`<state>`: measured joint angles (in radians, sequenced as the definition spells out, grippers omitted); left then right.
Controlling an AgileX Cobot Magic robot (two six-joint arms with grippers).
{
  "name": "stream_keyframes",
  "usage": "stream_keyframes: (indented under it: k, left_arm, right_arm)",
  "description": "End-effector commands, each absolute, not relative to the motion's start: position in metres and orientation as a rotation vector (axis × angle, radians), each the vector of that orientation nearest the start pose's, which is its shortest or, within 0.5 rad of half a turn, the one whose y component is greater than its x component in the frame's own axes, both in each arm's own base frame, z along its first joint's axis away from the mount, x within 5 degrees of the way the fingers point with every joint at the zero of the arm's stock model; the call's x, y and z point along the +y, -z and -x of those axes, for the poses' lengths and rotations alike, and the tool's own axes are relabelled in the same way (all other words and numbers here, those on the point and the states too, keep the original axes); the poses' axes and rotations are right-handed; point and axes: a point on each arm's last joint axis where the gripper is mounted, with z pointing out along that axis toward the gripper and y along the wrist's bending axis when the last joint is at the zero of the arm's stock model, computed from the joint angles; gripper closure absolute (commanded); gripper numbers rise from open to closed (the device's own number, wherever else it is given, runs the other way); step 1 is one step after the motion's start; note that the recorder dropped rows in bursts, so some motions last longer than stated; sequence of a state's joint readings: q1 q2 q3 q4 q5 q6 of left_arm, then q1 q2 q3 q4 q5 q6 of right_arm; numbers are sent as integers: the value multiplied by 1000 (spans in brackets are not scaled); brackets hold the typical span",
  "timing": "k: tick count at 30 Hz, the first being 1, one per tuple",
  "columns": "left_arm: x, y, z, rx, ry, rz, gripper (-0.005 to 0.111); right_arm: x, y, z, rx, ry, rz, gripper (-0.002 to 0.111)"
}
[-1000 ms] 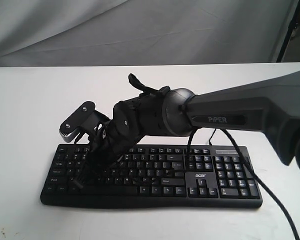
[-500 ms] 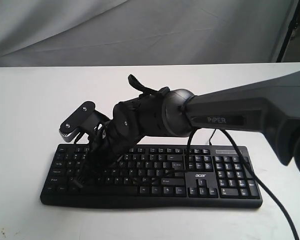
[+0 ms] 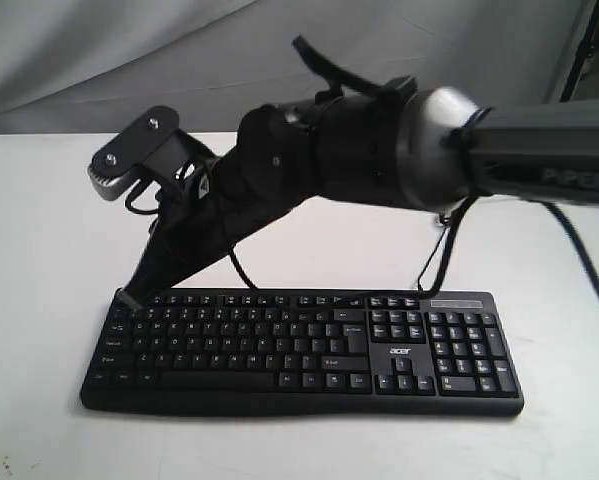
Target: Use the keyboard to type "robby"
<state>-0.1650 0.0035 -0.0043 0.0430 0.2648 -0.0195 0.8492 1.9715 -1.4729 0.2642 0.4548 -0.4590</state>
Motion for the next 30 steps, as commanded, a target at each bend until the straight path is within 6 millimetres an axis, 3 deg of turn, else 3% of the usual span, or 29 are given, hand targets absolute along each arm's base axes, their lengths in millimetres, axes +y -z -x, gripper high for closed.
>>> stream_keyframes:
  k: [1,5,13,17,30]
  left_arm:
    - [-8,-190,-55,1736,97,-161,107]
    - [-8,-190,-55,1736,97,-161,107]
    - [-8,-190,-55,1736,97,-161,107]
    - [-8,-190,-55,1736,97,-161,107]
    - [-8,-190,-55,1736,97,-161,107]
  right_arm:
    - [325,-233,-281,2140,-308,1352,108]
    - [307,-215,-283,2233,-186,1360,108]
    - [258,-180,-295,2358,-235,1167,108]
    - [257,-167,-286,2333,-296,1206,108]
    - [260,-167,-286,2322,-354,1175,108]
